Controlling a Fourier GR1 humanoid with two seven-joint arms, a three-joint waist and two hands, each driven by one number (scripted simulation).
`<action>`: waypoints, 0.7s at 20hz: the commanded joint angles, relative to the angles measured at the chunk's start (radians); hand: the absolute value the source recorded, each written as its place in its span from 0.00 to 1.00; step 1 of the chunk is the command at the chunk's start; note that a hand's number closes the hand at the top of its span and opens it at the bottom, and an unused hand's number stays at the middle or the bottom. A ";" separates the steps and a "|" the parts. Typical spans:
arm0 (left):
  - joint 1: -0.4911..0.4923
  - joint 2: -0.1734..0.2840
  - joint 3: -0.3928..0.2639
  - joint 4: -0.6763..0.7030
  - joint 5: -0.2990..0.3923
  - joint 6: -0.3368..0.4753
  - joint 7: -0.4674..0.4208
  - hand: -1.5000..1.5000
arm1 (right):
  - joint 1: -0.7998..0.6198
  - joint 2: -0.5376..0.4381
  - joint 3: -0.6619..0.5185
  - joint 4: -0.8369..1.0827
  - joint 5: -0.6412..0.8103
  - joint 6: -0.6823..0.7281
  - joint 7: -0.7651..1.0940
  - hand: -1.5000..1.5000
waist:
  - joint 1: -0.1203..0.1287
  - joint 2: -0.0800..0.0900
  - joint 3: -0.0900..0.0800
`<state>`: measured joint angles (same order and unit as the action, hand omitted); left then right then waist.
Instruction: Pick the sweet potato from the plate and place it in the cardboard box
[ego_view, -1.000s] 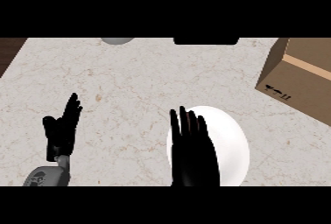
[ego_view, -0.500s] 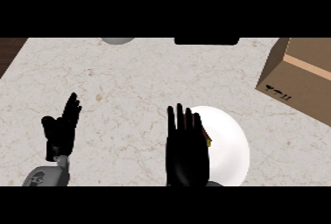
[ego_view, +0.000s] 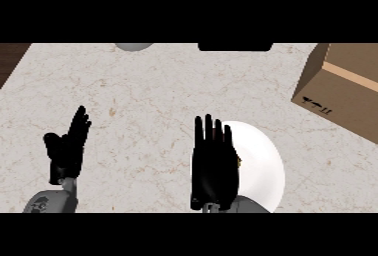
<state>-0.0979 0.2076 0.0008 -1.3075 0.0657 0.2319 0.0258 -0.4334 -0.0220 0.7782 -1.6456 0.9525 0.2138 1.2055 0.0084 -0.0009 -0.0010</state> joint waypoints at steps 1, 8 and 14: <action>0.082 -0.018 -0.019 -0.031 -0.013 -0.002 -0.049 0.50 | -0.009 0.021 0.046 0.043 0.012 0.005 0.222 0.00 | 0.007 -0.002 0.000; 0.023 -0.029 -0.036 -0.086 -0.048 0.050 0.055 0.50 | -0.062 0.021 -0.053 0.142 -0.015 0.047 0.148 0.00 | 0.004 -0.002 0.001; 0.009 -0.055 -0.027 -0.053 -0.051 0.056 0.026 0.50 | -0.035 0.021 -0.025 0.208 0.002 -0.028 0.112 0.00 | -0.002 -0.001 0.001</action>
<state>-0.0935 0.1913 0.0034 -1.3157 0.0516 0.2336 0.0274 -0.4741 -0.0190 0.7478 -1.4719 0.9392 0.1801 1.1707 0.0091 -0.0007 -0.0004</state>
